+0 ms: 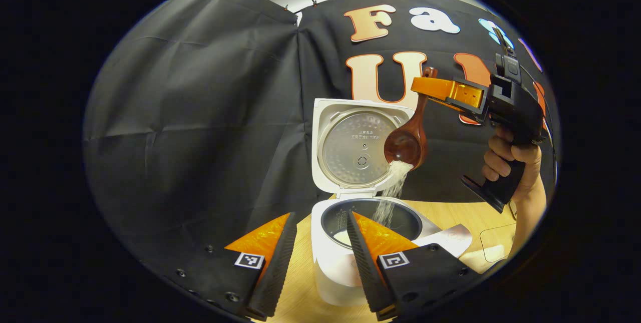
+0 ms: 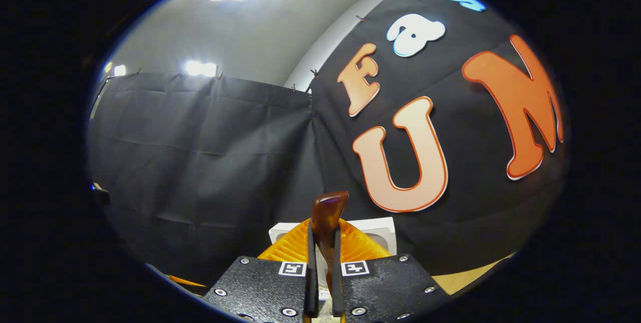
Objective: Close the left gripper, press the button to open the rice cooker; take a wooden spoon from the chopstick holder with the right hand, scoop a spoonful of rice and pour it into the rice cooker, then put the wooden spoon back into the chopstick holder.
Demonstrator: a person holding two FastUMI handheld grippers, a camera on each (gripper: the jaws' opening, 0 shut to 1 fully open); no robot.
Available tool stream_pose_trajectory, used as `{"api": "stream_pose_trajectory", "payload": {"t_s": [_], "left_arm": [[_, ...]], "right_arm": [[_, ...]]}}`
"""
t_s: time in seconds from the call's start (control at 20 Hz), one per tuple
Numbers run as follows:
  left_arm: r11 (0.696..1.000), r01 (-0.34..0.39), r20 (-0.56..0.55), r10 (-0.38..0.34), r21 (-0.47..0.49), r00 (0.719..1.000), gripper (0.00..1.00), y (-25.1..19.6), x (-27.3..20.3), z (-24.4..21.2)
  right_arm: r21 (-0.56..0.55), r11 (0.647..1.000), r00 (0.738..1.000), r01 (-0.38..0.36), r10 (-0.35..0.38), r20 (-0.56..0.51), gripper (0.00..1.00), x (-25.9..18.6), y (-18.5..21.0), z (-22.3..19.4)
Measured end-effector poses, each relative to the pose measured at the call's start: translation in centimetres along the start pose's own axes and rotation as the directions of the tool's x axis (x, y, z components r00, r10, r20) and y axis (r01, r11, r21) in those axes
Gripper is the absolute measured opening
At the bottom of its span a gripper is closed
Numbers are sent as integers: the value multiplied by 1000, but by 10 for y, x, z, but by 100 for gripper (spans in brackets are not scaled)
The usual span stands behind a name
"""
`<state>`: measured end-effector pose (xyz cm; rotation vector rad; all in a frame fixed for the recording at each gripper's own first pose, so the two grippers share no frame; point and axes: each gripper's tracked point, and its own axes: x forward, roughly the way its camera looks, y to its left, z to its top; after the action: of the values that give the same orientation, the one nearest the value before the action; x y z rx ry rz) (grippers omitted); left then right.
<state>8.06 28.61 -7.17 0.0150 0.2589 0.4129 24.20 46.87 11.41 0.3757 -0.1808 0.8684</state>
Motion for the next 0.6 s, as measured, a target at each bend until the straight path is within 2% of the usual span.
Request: {"api": "stream_pose_trajectory", "payload": {"t_s": [0.15, 0.3, 0.5, 0.6], "left_arm": [[1000, -8, -4, 8, 0, 1000, 67, 3, -2, -2], [1000, -11, -5, 11, -2, 1000, 67, 4, -3, -2], [1000, -12, -11, 12, -8, 1000, 69, 4, -4, -4], [1000, -12, -11, 12, -13, 1000, 67, 3, -5, -4]], "right_arm": [[-135, 989, 998, -54, 58, 26, 11, 3, 22, 1], [-280, 955, 994, -93, 107, 34, 11, -2, 38, -2], [-311, 937, 985, -162, 170, -2, 11, -7, 51, -13], [-275, 948, 986, -161, 166, -7, 11, -13, 51, -12]]}}
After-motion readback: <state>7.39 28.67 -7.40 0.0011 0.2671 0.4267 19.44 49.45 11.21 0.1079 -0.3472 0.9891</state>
